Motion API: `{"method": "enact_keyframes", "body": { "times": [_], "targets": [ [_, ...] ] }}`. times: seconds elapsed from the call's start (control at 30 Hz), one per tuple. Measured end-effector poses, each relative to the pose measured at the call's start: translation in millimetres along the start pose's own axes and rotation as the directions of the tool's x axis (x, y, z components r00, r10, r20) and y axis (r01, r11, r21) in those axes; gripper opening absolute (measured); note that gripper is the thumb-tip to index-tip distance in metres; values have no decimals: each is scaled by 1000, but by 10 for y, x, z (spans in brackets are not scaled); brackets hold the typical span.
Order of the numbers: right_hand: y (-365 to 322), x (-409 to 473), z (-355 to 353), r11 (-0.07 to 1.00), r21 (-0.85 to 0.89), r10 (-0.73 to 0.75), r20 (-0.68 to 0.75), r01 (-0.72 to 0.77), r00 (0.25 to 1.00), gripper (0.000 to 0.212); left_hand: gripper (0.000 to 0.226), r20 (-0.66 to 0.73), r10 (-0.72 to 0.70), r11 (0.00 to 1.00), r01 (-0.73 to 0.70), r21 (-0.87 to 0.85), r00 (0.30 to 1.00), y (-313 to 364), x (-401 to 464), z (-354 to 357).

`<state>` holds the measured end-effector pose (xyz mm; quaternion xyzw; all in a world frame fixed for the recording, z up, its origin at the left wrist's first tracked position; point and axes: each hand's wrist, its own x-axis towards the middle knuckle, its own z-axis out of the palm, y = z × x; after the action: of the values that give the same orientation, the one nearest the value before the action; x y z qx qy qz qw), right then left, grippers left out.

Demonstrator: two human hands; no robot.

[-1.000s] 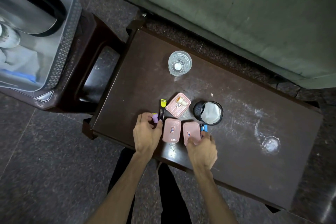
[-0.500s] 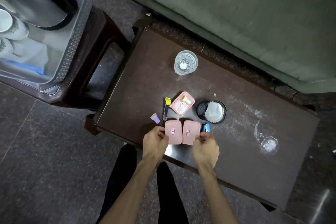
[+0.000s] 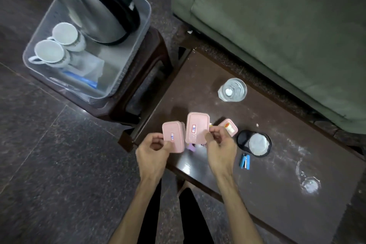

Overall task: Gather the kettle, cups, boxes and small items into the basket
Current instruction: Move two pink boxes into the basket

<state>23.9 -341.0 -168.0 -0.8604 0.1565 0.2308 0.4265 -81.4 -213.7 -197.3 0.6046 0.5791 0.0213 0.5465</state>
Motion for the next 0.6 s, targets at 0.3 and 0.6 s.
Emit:
{"method": "enact_keyframes", "body": {
  "times": [0.3, 0.6],
  "targets": [
    [-1380, 14, 1196, 951, -3, -304, 188, 310, 934, 10, 29, -457, 181, 971, -231, -56, 871, 866, 885, -963],
    [-2357, 60, 2184, 825, -157, -468, 345, 542, 813, 10, 32, -623, 182, 970, -243, -13, 761, 1140, 1679, -1610]
  ]
}}
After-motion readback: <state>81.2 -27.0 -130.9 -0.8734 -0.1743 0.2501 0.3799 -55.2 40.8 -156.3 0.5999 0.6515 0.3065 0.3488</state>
